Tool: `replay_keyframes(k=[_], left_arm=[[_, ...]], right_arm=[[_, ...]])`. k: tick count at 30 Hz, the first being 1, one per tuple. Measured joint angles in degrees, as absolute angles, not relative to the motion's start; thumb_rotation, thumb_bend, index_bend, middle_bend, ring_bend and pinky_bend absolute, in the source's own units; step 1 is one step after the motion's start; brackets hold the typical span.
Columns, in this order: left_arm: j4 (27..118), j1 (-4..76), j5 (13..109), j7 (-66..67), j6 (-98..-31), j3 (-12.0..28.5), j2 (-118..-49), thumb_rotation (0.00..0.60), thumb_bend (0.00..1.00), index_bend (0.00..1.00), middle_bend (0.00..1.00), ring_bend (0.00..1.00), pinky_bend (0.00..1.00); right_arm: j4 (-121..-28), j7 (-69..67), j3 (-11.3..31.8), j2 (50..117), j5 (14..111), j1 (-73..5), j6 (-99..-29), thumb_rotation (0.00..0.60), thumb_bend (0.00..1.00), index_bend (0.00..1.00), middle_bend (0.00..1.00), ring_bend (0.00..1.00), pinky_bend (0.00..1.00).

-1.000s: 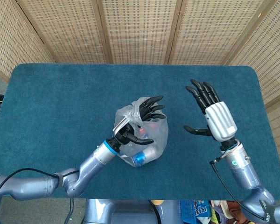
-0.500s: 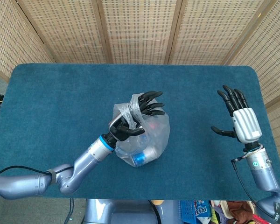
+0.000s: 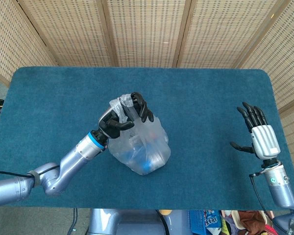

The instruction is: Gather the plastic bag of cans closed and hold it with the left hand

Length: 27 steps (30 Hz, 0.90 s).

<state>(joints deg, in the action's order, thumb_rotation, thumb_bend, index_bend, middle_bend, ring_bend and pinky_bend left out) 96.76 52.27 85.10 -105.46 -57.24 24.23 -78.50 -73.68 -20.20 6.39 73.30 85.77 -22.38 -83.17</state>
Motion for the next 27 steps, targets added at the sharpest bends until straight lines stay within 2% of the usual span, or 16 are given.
replay_keyframes(k=[5, 7, 10, 12, 15, 18, 27], left_arm=[[97.3, 52.3, 84.4, -105.3, -56.2, 24.8, -75.6, 0.600, 0.00, 0.69, 0.81, 0.72, 0.75], [97.7, 52.3, 84.0, -104.8, -55.6, 25.2, -74.3, 0.600, 0.05, 0.75, 0.86, 0.76, 0.80], [98.8, 52.3, 83.4, -103.6, -54.9, 25.8, -72.0, 0.600, 0.33, 0.84, 0.91, 0.81, 0.87], [99.8, 52.2, 83.1, -103.0, -54.5, 26.3, -70.2, 0.600, 0.55, 0.89, 0.95, 0.84, 0.92], [101.8, 51.9, 82.6, -102.4, -53.9, 27.1, -67.0, 0.600, 0.74, 0.93, 0.98, 0.87, 0.96], [104.3, 51.3, 81.6, -101.1, -53.3, 28.2, -63.1, 0.600, 0.78, 0.93, 0.98, 0.87, 0.97], [109.7, 49.0, 79.5, -97.6, -52.9, 31.1, -54.4, 0.600, 0.77, 0.93, 0.98, 0.87, 0.97]], right_arm=[[-72.5, -21.0, 5.9, 74.9, 87.1, -21.3, -85.1, 0.600, 0.00, 0.00, 0.00, 0.00, 0.00], [-72.4, -21.1, 5.8, 75.3, 87.4, -20.9, -85.6, 0.600, 0.00, 0.00, 0.00, 0.00, 0.00], [-72.4, -21.5, 5.9, 75.9, 87.8, -20.6, -86.4, 0.600, 0.00, 0.00, 0.00, 0.00, 0.00], [-72.7, -22.2, 6.2, 76.1, 87.9, -20.4, -87.0, 0.600, 0.00, 0.00, 0.00, 0.00, 0.00], [-73.6, -22.0, 6.6, 76.2, 88.1, -20.1, -88.0, 0.600, 0.00, 0.00, 0.00, 0.00, 0.00], [-75.0, -21.3, 6.9, 76.0, 88.2, -19.7, -88.4, 0.600, 0.00, 0.00, 0.00, 0.00, 0.00], [-78.1, -19.1, 7.1, 75.1, 89.0, -18.9, -89.1, 0.600, 0.00, 0.00, 0.00, 0.00, 0.00]])
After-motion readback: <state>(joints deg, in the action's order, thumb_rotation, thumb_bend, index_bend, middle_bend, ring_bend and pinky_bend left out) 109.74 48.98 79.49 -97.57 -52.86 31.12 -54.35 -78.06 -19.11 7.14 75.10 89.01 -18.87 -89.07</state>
